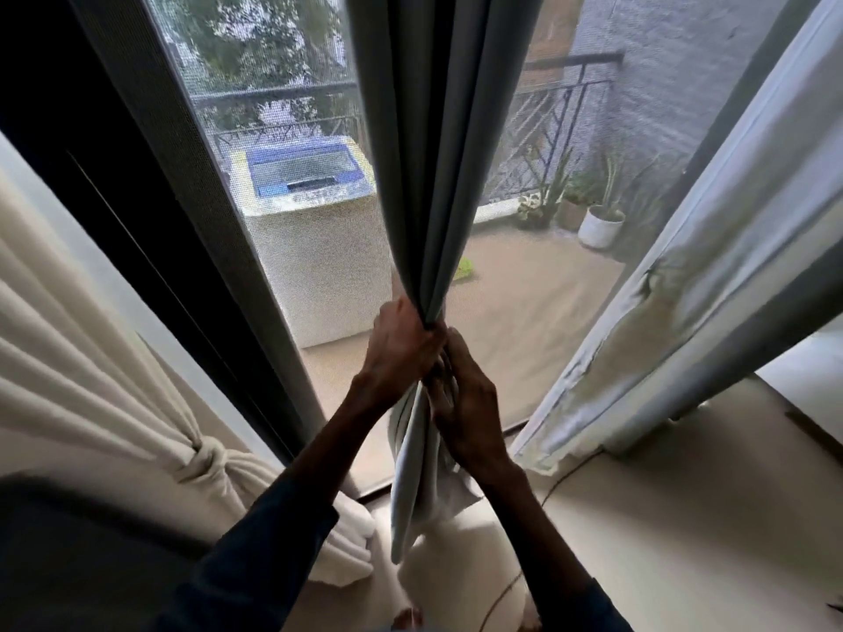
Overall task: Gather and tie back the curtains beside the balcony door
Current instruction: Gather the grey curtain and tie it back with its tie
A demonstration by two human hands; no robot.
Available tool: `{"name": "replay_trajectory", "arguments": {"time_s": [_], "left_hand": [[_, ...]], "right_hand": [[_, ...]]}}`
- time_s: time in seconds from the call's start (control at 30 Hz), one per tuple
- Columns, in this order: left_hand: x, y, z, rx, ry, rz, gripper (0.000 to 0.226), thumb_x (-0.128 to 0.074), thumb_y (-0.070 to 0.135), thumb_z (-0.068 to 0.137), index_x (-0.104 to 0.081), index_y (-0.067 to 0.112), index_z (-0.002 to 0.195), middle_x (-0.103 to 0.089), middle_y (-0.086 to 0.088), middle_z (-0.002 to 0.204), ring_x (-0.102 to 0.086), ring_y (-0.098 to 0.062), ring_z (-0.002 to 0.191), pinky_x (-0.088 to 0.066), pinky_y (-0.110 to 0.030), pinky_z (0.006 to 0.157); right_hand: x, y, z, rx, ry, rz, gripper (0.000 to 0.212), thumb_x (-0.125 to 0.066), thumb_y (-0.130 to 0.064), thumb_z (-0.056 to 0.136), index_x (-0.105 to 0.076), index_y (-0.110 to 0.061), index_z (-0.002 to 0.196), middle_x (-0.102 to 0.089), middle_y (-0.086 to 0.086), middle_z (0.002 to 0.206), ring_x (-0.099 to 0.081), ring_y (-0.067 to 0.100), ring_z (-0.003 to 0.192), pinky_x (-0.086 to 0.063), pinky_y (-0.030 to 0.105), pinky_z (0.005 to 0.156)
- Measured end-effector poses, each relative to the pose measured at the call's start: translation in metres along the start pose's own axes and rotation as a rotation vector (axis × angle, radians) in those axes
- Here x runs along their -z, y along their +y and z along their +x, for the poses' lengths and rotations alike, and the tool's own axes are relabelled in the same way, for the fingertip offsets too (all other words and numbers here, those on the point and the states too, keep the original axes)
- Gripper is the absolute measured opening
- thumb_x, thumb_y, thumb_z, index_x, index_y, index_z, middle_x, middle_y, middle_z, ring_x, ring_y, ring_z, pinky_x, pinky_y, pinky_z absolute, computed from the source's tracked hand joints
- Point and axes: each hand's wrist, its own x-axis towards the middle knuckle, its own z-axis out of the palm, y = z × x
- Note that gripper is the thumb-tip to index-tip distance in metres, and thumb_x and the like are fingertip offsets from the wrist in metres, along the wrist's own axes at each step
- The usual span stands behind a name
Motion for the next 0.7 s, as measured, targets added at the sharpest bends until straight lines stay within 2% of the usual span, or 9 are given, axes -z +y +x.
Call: {"name": "replay_trajectory", "arguments": {"time_s": [0.1, 0.17, 0.23, 0.27, 0.37, 0.47, 0.53, 0.63, 0.7], "left_hand": [[0.005, 0.003, 0.008, 0.002, 0.034, 0.077, 0.023, -0.05, 0.02, 0.097, -0.044, 0.009, 0.077, -0.034, 0.003, 0.06, -0.033, -0.015, 0.05, -0.028, -0.023, 0.059], [0.001, 0.002, 0.011, 0.0, 0.078, 0.093, 0.021, -0.046, 0.022, 0.098, -0.05, 0.006, 0.085, -0.04, -0.001, 0.063, -0.038, -0.02, 0.054, -0.032, -0.026, 0.063], [-0.001, 0.004, 0.007, 0.006, 0.058, 0.083, 0.021, -0.046, 0.021, 0.099, -0.053, 0.001, 0.097, -0.043, 0.0, 0.066, -0.04, -0.015, 0.056, -0.029, -0.022, 0.064], [-0.001, 0.004, 0.005, 0.0, 0.035, 0.08, 0.022, -0.046, 0.02, 0.099, -0.053, 0.0, 0.101, -0.045, -0.001, 0.07, -0.041, -0.017, 0.058, -0.027, -0.021, 0.065], [-0.004, 0.001, 0.006, -0.026, 0.01, 0.132, 0.03, -0.045, 0.025, 0.095, -0.057, -0.002, 0.102, -0.061, -0.022, 0.088, -0.056, -0.04, 0.081, -0.031, -0.034, 0.066], [-0.001, 0.001, 0.005, -0.011, 0.013, 0.116, 0.031, -0.046, 0.025, 0.095, -0.057, -0.002, 0.105, -0.062, -0.026, 0.093, -0.058, -0.044, 0.087, -0.034, -0.036, 0.066], [0.002, 0.003, 0.004, -0.013, 0.012, 0.11, 0.028, -0.046, 0.023, 0.098, -0.055, -0.002, 0.107, -0.059, -0.026, 0.095, -0.056, -0.043, 0.09, -0.036, -0.038, 0.071], [0.006, 0.005, -0.001, -0.02, 0.019, 0.081, 0.025, -0.047, 0.023, 0.099, -0.055, 0.0, 0.104, -0.046, -0.007, 0.073, -0.051, -0.033, 0.075, -0.026, -0.027, 0.062], [0.004, 0.003, -0.003, -0.01, 0.005, 0.048, 0.025, -0.047, 0.024, 0.098, -0.054, 0.0, 0.106, -0.043, -0.009, 0.078, -0.049, -0.032, 0.073, -0.025, -0.024, 0.062]], "right_hand": [[0.007, 0.024, -0.011, -0.201, 0.057, 0.027, 0.051, -0.07, -0.037, 0.085, -0.059, -0.018, 0.131, -0.064, -0.002, 0.129, -0.061, 0.012, 0.118, -0.053, 0.042, 0.098], [0.008, 0.031, -0.018, -0.29, 0.027, 0.045, 0.033, -0.075, -0.031, 0.082, -0.067, -0.02, 0.111, -0.071, -0.008, 0.105, -0.068, 0.006, 0.095, -0.059, 0.043, 0.082], [0.003, 0.028, -0.021, -0.324, -0.025, 0.091, 0.022, -0.078, -0.029, 0.083, -0.07, -0.02, 0.101, -0.073, -0.009, 0.092, -0.069, 0.004, 0.085, -0.06, 0.04, 0.079], [0.0, 0.024, -0.02, -0.326, -0.02, 0.091, 0.024, -0.076, -0.033, 0.083, -0.07, -0.021, 0.103, -0.073, -0.01, 0.093, -0.069, 0.004, 0.086, -0.059, 0.039, 0.08], [-0.005, 0.026, -0.014, -0.314, 0.004, 0.038, 0.032, -0.061, -0.041, 0.086, -0.068, -0.025, 0.112, -0.073, -0.008, 0.105, -0.069, 0.011, 0.098, -0.057, 0.042, 0.087], [0.002, 0.036, -0.01, -0.312, -0.107, 0.0, 0.029, -0.052, -0.012, 0.089, -0.071, -0.023, 0.107, -0.075, -0.002, 0.101, -0.07, 0.019, 0.095, -0.056, 0.048, 0.085], [0.006, 0.04, -0.01, -0.366, -0.207, 0.101, 0.033, -0.048, -0.004, 0.09, -0.071, -0.022, 0.106, -0.076, 0.004, 0.096, -0.073, 0.028, 0.09, -0.057, 0.057, 0.082], [-0.002, 0.036, -0.013, -0.455, -0.271, 0.248, 0.011, -0.06, -0.022, 0.096, -0.07, -0.018, 0.1, -0.075, 0.012, 0.087, -0.075, 0.034, 0.08, -0.058, 0.062, 0.07], [-0.006, 0.033, -0.011, -0.364, -0.195, 0.105, 0.021, -0.069, -0.038, 0.087, -0.07, -0.02, 0.098, -0.076, 0.0, 0.084, -0.074, 0.017, 0.081, -0.059, 0.046, 0.073]]}}
